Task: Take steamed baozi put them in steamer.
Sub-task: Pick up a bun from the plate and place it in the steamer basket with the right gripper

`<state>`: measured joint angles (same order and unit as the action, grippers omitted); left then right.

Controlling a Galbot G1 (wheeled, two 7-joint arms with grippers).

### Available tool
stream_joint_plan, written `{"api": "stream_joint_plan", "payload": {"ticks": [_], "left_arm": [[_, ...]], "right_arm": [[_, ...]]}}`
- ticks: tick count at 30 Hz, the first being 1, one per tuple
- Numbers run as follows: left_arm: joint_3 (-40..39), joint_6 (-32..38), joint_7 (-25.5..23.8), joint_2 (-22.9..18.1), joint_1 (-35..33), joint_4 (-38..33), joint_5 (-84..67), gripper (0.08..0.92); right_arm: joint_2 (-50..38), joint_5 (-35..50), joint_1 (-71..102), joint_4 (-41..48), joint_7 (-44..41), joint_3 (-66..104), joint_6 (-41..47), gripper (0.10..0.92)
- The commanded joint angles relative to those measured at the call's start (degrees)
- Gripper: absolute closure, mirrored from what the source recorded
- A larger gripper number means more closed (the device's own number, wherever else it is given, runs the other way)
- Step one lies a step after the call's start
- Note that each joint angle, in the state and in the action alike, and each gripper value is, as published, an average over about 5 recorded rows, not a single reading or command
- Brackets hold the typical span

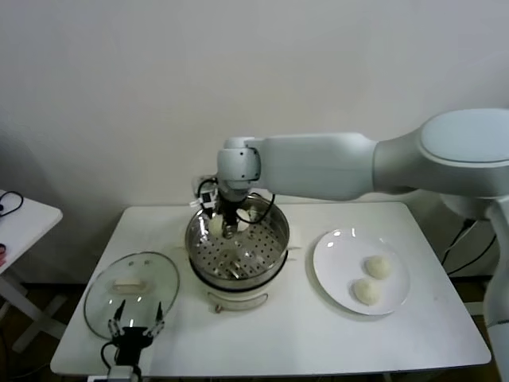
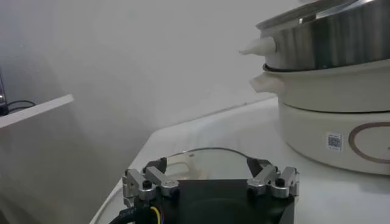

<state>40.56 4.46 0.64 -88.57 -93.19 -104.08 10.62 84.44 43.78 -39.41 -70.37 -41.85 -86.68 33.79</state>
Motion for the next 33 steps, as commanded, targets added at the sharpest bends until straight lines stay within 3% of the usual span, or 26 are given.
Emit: {"api": "stream_joint_plan", "payload": {"ticks": [1, 21, 29, 33], "left_arm": [[0.01, -0.05, -0.03, 0.02, 0.07, 0.16, 0.0, 0.177], [0.03, -0.05, -0.3, 0.15, -0.08, 0.19, 0.11, 0.177], [-0.02, -0.1, -0.32, 0.22, -0.22, -0.15, 0.32, 0.177], [-0.09, -0.24, -0.36, 0.2, -0.32, -0.55, 0.41, 0.177]], "right_arm": [[2.72, -1.24, 5.17, 3.87, 0.59, 0.55, 0.6, 0.406], [5.2, -6.47, 8.19, 5.99, 2.17, 1.03, 0.98, 0.4], [2.98, -5.97, 5.99, 3.65, 1.2, 1.35, -0.51, 0.228], [-0.4, -2.39, 1.69, 0.04, 0.34, 1.11, -0.5, 0.204]]}}
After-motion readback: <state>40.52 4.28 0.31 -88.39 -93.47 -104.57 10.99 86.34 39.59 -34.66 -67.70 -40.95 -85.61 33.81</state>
